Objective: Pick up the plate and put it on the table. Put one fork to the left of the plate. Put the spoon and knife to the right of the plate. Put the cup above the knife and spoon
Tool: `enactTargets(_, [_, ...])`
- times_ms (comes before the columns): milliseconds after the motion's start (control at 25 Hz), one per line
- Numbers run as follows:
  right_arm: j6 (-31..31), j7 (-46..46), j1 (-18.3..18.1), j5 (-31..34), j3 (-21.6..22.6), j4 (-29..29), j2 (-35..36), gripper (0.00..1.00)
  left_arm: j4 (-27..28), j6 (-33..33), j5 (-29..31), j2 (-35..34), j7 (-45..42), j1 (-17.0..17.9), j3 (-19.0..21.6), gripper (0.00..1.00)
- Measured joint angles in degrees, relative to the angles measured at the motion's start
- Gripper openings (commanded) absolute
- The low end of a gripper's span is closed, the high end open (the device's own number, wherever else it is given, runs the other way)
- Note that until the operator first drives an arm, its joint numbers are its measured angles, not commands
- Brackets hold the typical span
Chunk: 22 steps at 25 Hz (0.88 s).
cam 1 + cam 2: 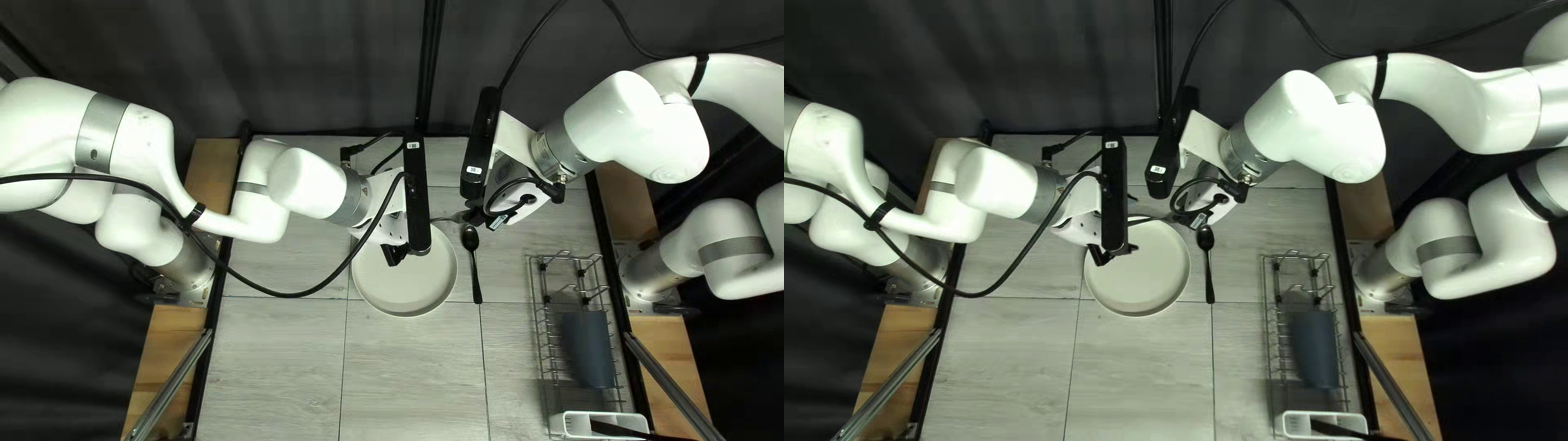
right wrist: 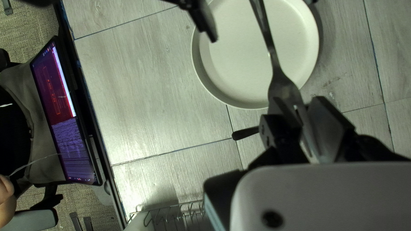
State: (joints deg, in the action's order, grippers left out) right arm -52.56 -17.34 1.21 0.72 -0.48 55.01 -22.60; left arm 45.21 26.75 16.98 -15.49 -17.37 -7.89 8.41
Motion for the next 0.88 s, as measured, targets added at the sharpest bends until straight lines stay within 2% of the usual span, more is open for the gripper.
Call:
enactTargets(240, [0.0, 0.0, 0.0, 0.0, 0.0, 0.0, 0.0, 0.00, 0.0, 0.0, 0.0, 0.0, 0.0, 0.0, 0.0, 0.00])
enactTargets(280, [0.0, 0.0, 0.0, 0.0, 0.0, 0.0, 0.0, 0.32, 0.0, 0.0, 0.0, 0.0, 0.0, 0.0, 0.0, 0.00])
enactTargets(320, [0.0, 0.0, 0.0, 0.0, 0.0, 0.0, 0.0, 0.95, 0.0, 0.0, 0.0, 0.0, 0.0, 0.0, 0.0, 0.00])
enactTargets(360, [0.0, 0.0, 0.0, 0.0, 0.0, 0.0, 0.0, 1.00, 0.0, 0.0, 0.0, 0.0, 0.0, 0.0, 0.0, 0.00])
enactTargets(600, [0.0, 0.0, 0.0, 0.0, 0.0, 0.0, 0.0, 1.00, -1.3, 1.8, -0.8, -2.2, 0.4, 0.2, -0.4, 0.00])
enactTargets(880, [0.0, 0.0, 0.0, 0.0, 0.0, 0.0, 0.0, 1.00, -9.7, 7.5, -1.7, -13.4, -3.4, 0.4, 0.8, 0.00])
